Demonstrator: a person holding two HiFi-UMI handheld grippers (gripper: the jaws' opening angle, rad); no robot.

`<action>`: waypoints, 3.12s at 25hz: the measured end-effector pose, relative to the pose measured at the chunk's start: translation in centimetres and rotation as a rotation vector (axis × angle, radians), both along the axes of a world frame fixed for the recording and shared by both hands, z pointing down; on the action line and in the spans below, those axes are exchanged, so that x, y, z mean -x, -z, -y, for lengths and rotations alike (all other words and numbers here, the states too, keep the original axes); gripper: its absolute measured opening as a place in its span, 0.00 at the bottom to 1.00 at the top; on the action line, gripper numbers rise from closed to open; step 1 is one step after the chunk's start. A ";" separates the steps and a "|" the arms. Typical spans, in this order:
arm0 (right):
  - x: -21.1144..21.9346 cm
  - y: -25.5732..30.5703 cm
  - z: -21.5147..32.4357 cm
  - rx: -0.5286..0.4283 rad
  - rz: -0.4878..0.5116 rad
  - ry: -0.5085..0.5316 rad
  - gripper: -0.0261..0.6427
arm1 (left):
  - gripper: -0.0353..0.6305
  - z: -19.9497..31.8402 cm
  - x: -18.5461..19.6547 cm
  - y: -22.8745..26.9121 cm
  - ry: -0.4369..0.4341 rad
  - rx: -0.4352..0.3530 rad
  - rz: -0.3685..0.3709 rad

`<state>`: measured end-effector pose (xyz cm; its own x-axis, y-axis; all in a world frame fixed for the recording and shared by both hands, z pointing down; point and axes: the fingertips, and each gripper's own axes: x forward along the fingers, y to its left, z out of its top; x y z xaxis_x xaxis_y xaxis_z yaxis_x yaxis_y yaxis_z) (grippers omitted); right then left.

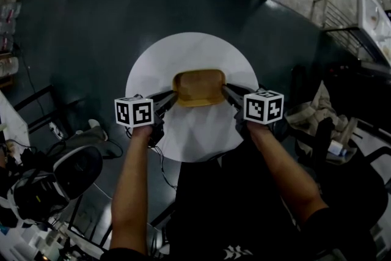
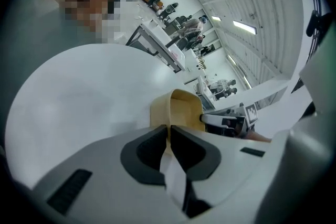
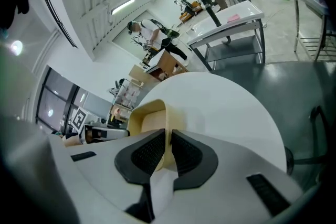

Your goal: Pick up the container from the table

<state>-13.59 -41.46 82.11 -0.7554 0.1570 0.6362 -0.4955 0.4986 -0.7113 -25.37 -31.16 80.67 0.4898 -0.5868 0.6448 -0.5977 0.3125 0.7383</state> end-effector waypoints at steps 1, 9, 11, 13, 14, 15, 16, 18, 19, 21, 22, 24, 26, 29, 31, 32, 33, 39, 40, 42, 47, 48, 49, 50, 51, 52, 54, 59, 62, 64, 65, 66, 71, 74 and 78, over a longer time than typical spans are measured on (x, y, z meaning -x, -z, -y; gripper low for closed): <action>0.1 0.2 0.0 0.006 0.005 -0.005 0.13 | 0.09 -0.1 -0.1 0.1 0.003 0.002 -0.006; 0.5 2.2 -0.1 0.022 0.036 -0.023 0.12 | 0.09 -0.5 -0.3 1.4 0.008 0.000 -0.012; 0.7 3.0 -0.3 0.022 0.042 -0.023 0.12 | 0.09 -0.6 0.1 2.2 0.009 -0.008 -0.008; 1.3 3.8 -0.3 0.018 0.050 -0.020 0.12 | 0.09 -0.6 0.6 3.1 0.009 -0.020 0.000; 1.5 4.3 -0.4 0.017 0.054 -0.017 0.12 | 0.09 -0.7 0.8 3.6 0.009 -0.026 0.002; 1.7 4.8 -0.4 0.015 0.058 -0.013 0.12 | 0.09 -0.8 0.9 4.2 0.008 -0.033 0.003; 1.9 5.4 -0.6 0.013 0.063 -0.009 0.12 | 0.09 -1.0 1.1 4.7 0.007 -0.040 0.005; 2.3 6.8 -0.8 0.003 0.075 -0.001 0.12 | 0.09 -1.3 1.4 6.0 0.003 -0.059 0.015; 2.4 7.5 -0.9 -0.004 0.080 0.002 0.12 | 0.09 -1.4 1.5 6.8 0.000 -0.069 0.022; 2.8 9.0 -1.2 -0.019 0.091 0.006 0.12 | 0.09 -1.6 1.9 8.3 -0.006 -0.090 0.036; 3.0 9.7 -1.3 -0.027 0.097 0.008 0.12 | 0.09 -1.8 2.1 9.0 -0.007 -0.100 0.043; 3.4 11.2 -1.8 -0.046 0.109 0.010 0.12 | 0.09 -2.3 2.4 10.4 -0.010 -0.120 0.059; 3.8 12.7 -2.3 -0.068 0.125 0.015 0.12 | 0.09 -2.9 2.7 11.8 -0.014 -0.140 0.073; 4.1 15.3 -3.3 -0.099 0.154 0.028 0.12 | 0.09 -4.0 3.1 14.0 -0.011 -0.171 0.091; 4.2 16.9 -4.0 -0.122 0.174 0.036 0.12 | 0.09 -4.6 3.3 15.4 -0.007 -0.198 0.103; 4.2 17.8 -4.2 -0.134 0.183 0.038 0.12 | 0.09 -4.8 3.4 16.2 -0.004 -0.212 0.105; 4.4 18.6 -4.5 -0.145 0.191 0.041 0.12 | 0.09 -5.1 3.6 16.9 -0.002 -0.225 0.105; 5.7 23.6 -6.8 -0.174 0.238 0.039 0.12 | 0.09 -7.2 4.9 21.6 0.003 -0.297 0.110; 5.8 24.5 -7.1 -0.178 0.249 0.039 0.12 | 0.09 -7.5 5.0 22.5 0.008 -0.311 0.111; 5.9 26.2 -7.4 -0.188 0.269 0.043 0.12 | 0.09 -8.0 4.9 24.2 0.013 -0.337 0.121; 5.4 30.1 -8.6 -0.227 0.327 0.072 0.12 | 0.09 -9.0 4.5 27.3 0.034 -0.379 0.158; 5.1 30.8 -8.8 -0.235 0.340 0.079 0.12 | 0.09 -9.3 4.2 27.8 0.038 -0.387 0.165; 4.7 31.5 -9.1 -0.246 0.353 0.087 0.13 | 0.09 -9.5 3.9 28.3 0.042 -0.395 0.177; 4.2 32.1 -9.3 -0.257 0.368 0.094 0.13 | 0.09 -9.6 3.5 28.8 0.044 -0.403 0.196; 3.7 32.7 -9.4 -0.267 0.383 0.100 0.13 | 0.09 -9.8 3.2 29.3 0.047 -0.410 0.216; 3.1 33.3 -9.7 -0.274 0.397 0.104 0.13 | 0.09 -10.0 2.7 29.9 0.051 -0.415 0.233; 1.7 34.4 -10.3 -0.279 0.420 0.109 0.13 | 0.09 -10.6 1.0 31.1 0.057 -0.423 0.238; -3.3 36.0 -11.3 -0.297 0.462 0.103 0.13 | 0.09 -11.6 -3.8 33.0 0.052 -0.446 0.274; -6.2 36.1 -12.0 -0.307 0.477 0.096 0.13 | 0.09 -12.3 -6.7 33.1 0.039 -0.446 0.277; -8.1 36.0 -12.7 -0.305 0.482 0.090 0.13 | 0.09 -13.0 -8.7 32.9 0.033 -0.440 0.282; -9.3 35.9 -13.2 -0.304 0.484 0.088 0.13 | 0.09 -13.4 -9.6 32.8 0.031 -0.438 0.290; -10.4 35.7 -13.6 -0.303 0.485 0.085 0.13 | 0.09 -13.8 -10.6 32.8 0.028 -0.437 0.297; -15.3 34.6 -15.8 -0.290 0.487 0.068 0.13 | 0.09 -15.9 -15.2 32.2 0.010 -0.423 0.303; -17.6 34.1 -17.0 -0.273 0.487 0.060 0.13 | 0.09 -17.1 -17.6 32.0 0.003 -0.410 0.302; -19.4 33.7 -18.5 -0.258 0.494 0.055 0.13 | 0.09 -18.9 -19.4 31.8 0.001 -0.390 0.308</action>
<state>5.79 -22.95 48.38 -0.9686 0.0904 0.2317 -0.1028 0.7027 -0.7040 -5.94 -12.27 48.85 0.3103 -0.8134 0.4921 -0.8063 0.0491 0.5895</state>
